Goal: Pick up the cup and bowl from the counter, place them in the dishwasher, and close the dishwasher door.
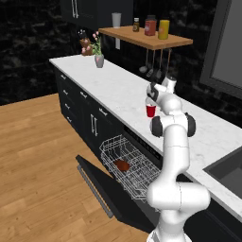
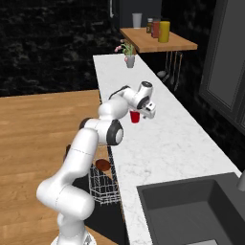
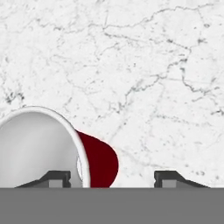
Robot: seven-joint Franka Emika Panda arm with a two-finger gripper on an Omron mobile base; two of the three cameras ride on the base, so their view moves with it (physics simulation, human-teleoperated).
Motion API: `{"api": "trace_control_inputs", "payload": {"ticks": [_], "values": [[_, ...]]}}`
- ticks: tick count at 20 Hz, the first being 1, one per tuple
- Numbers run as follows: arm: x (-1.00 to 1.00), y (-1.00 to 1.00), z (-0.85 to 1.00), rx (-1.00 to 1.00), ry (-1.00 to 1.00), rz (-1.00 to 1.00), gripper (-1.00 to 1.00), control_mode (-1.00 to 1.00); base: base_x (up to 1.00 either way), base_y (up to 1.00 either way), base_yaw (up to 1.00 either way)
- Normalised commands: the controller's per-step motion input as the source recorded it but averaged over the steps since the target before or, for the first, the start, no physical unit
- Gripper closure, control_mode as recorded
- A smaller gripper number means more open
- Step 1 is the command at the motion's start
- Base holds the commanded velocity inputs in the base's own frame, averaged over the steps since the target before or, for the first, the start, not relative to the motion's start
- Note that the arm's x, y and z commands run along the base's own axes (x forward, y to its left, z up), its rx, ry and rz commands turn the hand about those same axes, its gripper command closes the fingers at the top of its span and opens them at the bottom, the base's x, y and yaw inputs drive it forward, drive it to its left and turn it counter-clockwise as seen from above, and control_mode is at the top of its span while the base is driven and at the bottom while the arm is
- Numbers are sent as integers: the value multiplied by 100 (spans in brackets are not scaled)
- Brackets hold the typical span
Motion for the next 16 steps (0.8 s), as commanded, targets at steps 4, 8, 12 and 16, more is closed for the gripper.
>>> {"api": "trace_control_inputs", "payload": {"ticks": [4, 8, 12, 16], "values": [[-39, 26, -2, 0, 0, 0, 100, -100, 0, 0, 0], [-48, 36, -4, 0, 0, 0, 100, -100, 0, 0, 0], [-63, 46, 0, 0, 0, 0, 100, -100, 0, 0, 0], [-100, 68, 0, 0, -8, 0, 100, -100, 0, 0, 0]]}}
